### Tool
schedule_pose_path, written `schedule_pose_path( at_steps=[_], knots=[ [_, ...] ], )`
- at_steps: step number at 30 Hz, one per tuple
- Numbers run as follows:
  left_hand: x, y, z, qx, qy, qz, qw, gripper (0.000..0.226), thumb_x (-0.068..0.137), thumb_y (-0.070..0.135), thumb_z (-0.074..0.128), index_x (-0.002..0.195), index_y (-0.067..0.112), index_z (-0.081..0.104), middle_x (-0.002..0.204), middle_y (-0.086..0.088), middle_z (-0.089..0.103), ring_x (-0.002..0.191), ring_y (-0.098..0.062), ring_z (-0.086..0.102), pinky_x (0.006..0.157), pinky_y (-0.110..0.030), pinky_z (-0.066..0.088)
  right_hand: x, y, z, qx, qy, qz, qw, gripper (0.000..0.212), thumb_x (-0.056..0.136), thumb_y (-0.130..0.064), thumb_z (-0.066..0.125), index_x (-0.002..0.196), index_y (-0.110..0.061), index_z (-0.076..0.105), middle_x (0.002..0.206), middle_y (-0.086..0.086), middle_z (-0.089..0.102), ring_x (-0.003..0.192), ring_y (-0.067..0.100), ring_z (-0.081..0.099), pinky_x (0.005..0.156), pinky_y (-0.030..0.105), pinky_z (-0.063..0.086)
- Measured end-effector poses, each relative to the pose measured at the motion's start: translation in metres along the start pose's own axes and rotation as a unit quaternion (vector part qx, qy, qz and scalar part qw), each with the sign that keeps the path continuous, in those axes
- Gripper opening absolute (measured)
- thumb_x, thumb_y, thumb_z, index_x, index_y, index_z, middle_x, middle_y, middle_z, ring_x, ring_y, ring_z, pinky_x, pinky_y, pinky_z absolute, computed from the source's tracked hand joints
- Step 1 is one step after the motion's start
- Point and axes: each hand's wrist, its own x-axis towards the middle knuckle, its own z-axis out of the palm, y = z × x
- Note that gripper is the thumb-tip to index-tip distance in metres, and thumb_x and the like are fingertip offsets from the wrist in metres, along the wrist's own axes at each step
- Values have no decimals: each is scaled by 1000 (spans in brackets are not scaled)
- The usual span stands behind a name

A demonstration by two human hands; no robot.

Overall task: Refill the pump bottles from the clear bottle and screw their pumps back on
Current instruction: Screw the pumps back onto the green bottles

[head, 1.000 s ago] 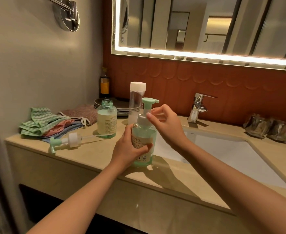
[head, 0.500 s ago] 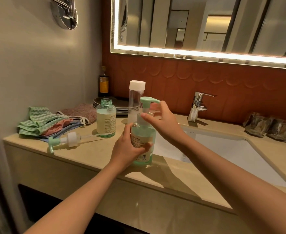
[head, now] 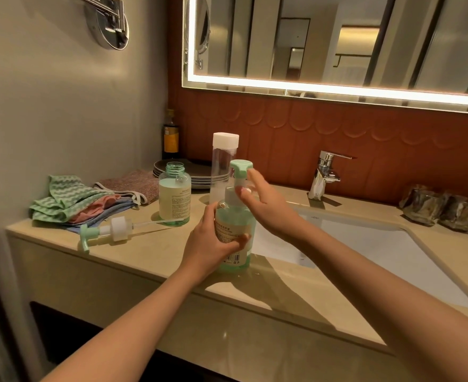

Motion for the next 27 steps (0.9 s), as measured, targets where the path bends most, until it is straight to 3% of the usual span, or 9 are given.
schedule_pose_path(
  at_steps=[2, 7, 10, 12, 14, 18, 21, 24, 27],
  knots=[
    [1, -1, 0, -1, -1, -2, 1000, 74, 66, 38, 79, 127, 23, 38, 110, 6, 58, 99, -14, 58, 80, -32, 53, -2, 3, 3, 12, -11, 2, 1000, 35, 98, -36, 37, 125, -18, 49, 122, 0, 57, 111, 15, 53, 82, 24, 46],
    [0, -2, 0, -13, -3, -16, 1000, 73, 64, 38, 80, 123, 28, 38, 105, 9, 58, 97, -13, 58, 78, -30, 52, 2, 4, 7, -296, 141, -18, 944, 59, 79, -70, 41, 97, -15, 55, 87, -2, 60, 78, 14, 55, 67, 31, 48],
    [0, -1, 0, -29, -7, -19, 999, 75, 63, 42, 79, 124, 29, 38, 105, 12, 56, 99, -12, 57, 80, -29, 52, 7, 3, 7, -197, 94, 14, 976, 63, 74, -74, 37, 105, -20, 45, 99, -1, 59, 86, 14, 57, 74, 37, 52],
    [0, -1, 0, -27, -7, -14, 1000, 76, 63, 45, 78, 125, 27, 38, 107, 12, 57, 99, -11, 57, 78, -27, 51, 6, 7, 8, -57, 11, 4, 998, 55, 86, -60, 40, 125, -23, 40, 123, 0, 54, 107, 15, 54, 88, 42, 50],
    [0, -1, -1, -17, -4, -11, 1000, 75, 63, 44, 78, 124, 26, 38, 106, 11, 57, 98, -12, 58, 79, -29, 52, 0, 10, 7, 22, -30, -20, 999, 43, 94, -46, 35, 130, -23, 40, 127, 1, 53, 113, 15, 52, 93, 41, 48],
    [1, -2, 0, -12, -4, -11, 1000, 68, 61, 46, 74, 115, 27, 39, 102, 10, 58, 94, -13, 59, 76, -32, 53, -7, 14, 0, -86, 52, -65, 993, 33, 98, -35, 36, 108, -10, 57, 103, 4, 63, 94, 18, 58, 80, 37, 49],
    [0, -1, 0, -13, -8, -11, 1000, 73, 60, 56, 73, 117, 27, 39, 103, 11, 58, 93, -10, 59, 73, -27, 52, 0, 10, -1, -108, 120, -21, 987, 39, 87, -47, 53, 105, -13, 54, 106, -1, 61, 96, 13, 56, 78, 30, 48],
    [0, 1, -1, -9, -10, -9, 1000, 81, 57, 64, 68, 122, 25, 38, 106, 10, 57, 95, -10, 57, 75, -26, 52, 5, 5, 0, -4, 23, 22, 999, 39, 91, -44, 49, 119, -17, 44, 120, -1, 54, 108, 13, 52, 84, 30, 46],
    [0, -1, -1, -7, -8, -12, 1000, 74, 64, 45, 77, 123, 24, 38, 108, 10, 56, 99, -12, 56, 81, -30, 52, 1, 4, 4, 72, -51, 8, 996, 33, 98, -36, 36, 126, -19, 43, 118, -4, 52, 112, 15, 52, 87, 27, 46]
  ],
)
